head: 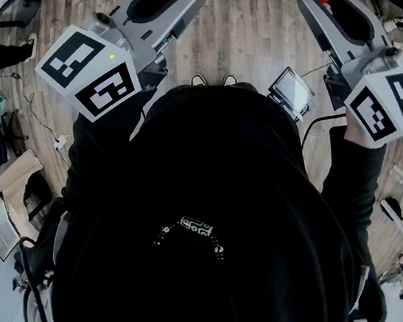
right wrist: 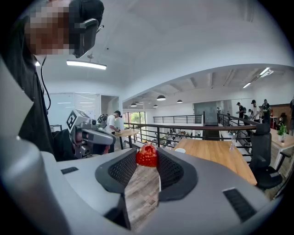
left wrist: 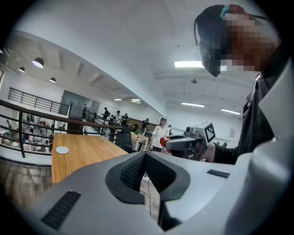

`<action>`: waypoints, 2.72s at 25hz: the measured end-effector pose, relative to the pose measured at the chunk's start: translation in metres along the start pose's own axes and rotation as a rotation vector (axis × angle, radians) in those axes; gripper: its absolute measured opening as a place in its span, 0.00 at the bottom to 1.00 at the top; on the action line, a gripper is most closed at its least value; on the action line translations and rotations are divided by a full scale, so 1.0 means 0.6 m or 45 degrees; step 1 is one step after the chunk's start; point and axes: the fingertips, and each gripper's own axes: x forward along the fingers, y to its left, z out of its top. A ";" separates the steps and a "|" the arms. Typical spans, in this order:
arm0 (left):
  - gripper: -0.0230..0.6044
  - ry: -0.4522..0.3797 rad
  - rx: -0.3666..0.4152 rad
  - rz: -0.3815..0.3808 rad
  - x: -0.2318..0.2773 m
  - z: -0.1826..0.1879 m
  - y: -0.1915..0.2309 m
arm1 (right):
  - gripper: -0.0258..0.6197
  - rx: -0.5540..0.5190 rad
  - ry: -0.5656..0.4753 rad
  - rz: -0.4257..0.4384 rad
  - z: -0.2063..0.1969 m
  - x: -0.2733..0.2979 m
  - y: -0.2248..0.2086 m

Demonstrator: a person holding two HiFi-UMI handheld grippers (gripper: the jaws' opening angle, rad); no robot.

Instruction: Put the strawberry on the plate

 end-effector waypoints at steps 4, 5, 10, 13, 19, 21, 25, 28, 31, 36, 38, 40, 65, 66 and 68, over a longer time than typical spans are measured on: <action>0.04 -0.006 0.009 0.000 0.003 0.005 -0.003 | 0.27 -0.007 0.009 -0.010 -0.003 0.004 -0.009; 0.04 -0.003 0.008 -0.005 0.004 0.005 -0.005 | 0.27 0.003 0.010 -0.008 -0.005 0.004 -0.011; 0.04 0.017 0.016 -0.022 0.011 -0.002 -0.010 | 0.27 0.042 -0.008 0.012 -0.008 0.004 -0.018; 0.04 0.013 0.007 -0.018 0.018 -0.002 -0.009 | 0.27 0.063 -0.018 0.023 -0.009 0.004 -0.026; 0.04 0.031 0.021 -0.012 0.017 0.002 -0.008 | 0.27 0.092 -0.056 0.038 0.006 0.002 -0.025; 0.04 0.030 0.025 -0.012 0.019 0.002 -0.004 | 0.27 0.093 -0.063 0.039 0.003 0.007 -0.027; 0.04 0.041 0.039 -0.014 0.032 0.001 0.000 | 0.27 0.094 -0.076 0.037 0.002 0.009 -0.035; 0.04 0.041 0.046 -0.021 0.052 0.004 -0.011 | 0.27 0.103 -0.091 0.028 0.000 -0.008 -0.054; 0.04 0.030 0.060 0.002 0.060 0.012 -0.014 | 0.27 0.115 -0.107 0.012 -0.002 -0.026 -0.069; 0.04 0.070 0.049 0.066 0.070 0.000 -0.003 | 0.27 0.186 -0.076 -0.055 -0.038 -0.058 -0.111; 0.04 0.081 0.038 0.076 0.082 -0.006 -0.005 | 0.27 0.229 -0.078 -0.073 -0.054 -0.074 -0.137; 0.04 0.094 0.025 0.087 0.085 -0.016 0.000 | 0.27 0.256 -0.089 -0.090 -0.062 -0.083 -0.149; 0.04 0.067 0.082 -0.156 0.153 0.019 0.077 | 0.27 0.213 -0.056 -0.165 -0.009 0.012 -0.181; 0.04 0.065 0.078 -0.166 0.154 0.021 0.084 | 0.27 0.214 -0.053 -0.165 -0.007 0.020 -0.183; 0.04 0.061 0.075 -0.184 0.151 0.027 0.099 | 0.27 0.216 -0.051 -0.171 0.000 0.038 -0.184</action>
